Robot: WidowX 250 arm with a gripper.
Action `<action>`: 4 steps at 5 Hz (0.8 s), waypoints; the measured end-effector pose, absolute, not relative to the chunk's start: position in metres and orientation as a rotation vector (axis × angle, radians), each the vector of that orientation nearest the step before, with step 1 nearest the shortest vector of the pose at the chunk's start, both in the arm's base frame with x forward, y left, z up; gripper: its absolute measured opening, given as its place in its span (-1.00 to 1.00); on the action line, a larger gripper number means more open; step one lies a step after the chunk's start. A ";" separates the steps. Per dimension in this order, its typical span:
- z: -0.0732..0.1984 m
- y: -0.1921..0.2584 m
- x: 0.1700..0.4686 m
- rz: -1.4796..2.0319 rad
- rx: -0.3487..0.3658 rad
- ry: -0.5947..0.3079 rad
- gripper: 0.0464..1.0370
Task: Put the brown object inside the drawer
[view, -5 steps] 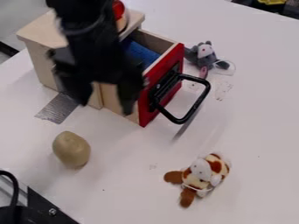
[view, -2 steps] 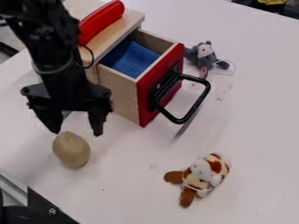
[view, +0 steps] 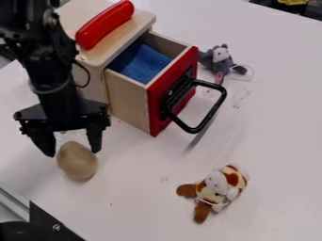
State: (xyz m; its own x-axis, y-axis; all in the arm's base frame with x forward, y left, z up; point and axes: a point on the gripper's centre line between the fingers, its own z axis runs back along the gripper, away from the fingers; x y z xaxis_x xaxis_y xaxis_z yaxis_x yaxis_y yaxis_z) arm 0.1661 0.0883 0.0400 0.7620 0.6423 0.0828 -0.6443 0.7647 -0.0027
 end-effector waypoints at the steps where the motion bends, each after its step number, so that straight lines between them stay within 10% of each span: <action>1: 0.035 0.087 0.159 0.740 0.040 -0.063 0.92; 4: 0.002 0.089 0.158 0.774 0.096 0.017 0.82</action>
